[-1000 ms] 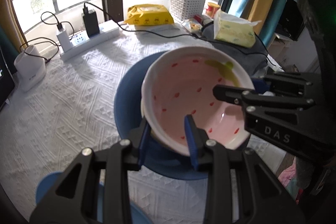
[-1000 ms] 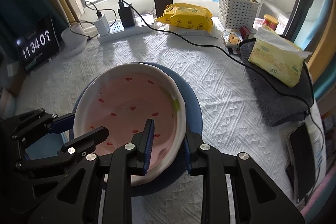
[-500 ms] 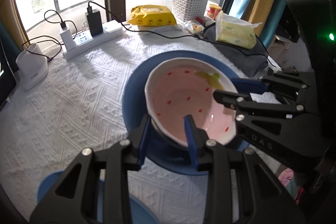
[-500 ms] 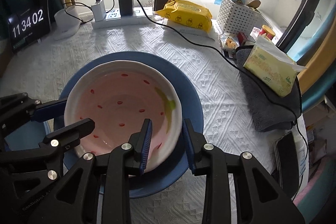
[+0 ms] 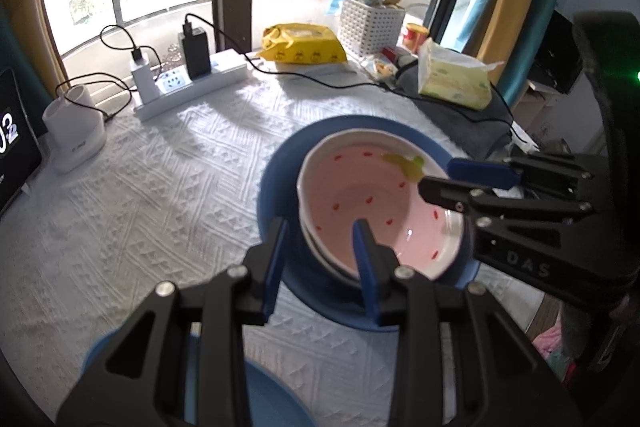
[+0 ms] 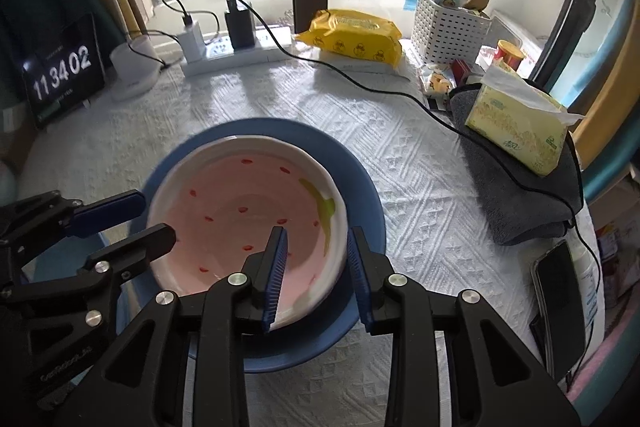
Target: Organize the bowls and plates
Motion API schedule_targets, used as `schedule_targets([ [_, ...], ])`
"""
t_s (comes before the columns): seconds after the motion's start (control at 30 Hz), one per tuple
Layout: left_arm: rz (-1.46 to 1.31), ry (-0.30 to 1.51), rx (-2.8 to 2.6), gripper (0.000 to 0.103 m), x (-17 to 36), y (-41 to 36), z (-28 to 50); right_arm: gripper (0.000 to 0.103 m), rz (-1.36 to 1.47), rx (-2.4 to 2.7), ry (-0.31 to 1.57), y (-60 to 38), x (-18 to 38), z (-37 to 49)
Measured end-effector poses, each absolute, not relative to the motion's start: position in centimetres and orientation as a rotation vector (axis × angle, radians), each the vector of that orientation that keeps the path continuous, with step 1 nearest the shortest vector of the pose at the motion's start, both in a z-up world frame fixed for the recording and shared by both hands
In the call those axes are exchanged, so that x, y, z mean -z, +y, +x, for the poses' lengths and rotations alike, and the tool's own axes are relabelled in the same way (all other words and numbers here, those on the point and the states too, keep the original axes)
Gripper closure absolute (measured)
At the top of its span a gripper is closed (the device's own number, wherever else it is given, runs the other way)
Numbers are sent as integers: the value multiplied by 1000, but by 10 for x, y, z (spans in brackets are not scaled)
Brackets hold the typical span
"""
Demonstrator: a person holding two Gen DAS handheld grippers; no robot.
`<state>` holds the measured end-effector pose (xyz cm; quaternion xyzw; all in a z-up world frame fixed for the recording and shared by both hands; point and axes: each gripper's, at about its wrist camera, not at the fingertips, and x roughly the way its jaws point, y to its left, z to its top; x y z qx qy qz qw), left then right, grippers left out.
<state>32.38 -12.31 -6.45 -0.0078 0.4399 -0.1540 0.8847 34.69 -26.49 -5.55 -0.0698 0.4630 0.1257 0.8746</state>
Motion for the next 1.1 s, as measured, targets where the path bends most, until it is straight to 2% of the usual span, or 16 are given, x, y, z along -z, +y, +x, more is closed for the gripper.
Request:
schedule_targets([
  [0.5, -38, 881, 315, 67, 45, -119, 324, 70, -93, -330, 897, -260, 27, 336],
  [0.73, -73, 850, 316, 59, 31, -113, 325, 70, -67, -335, 872, -266, 17, 332],
  [1.1, -80, 825, 314, 58, 18, -110, 328, 69, -27, -299, 846, -289, 8, 334],
])
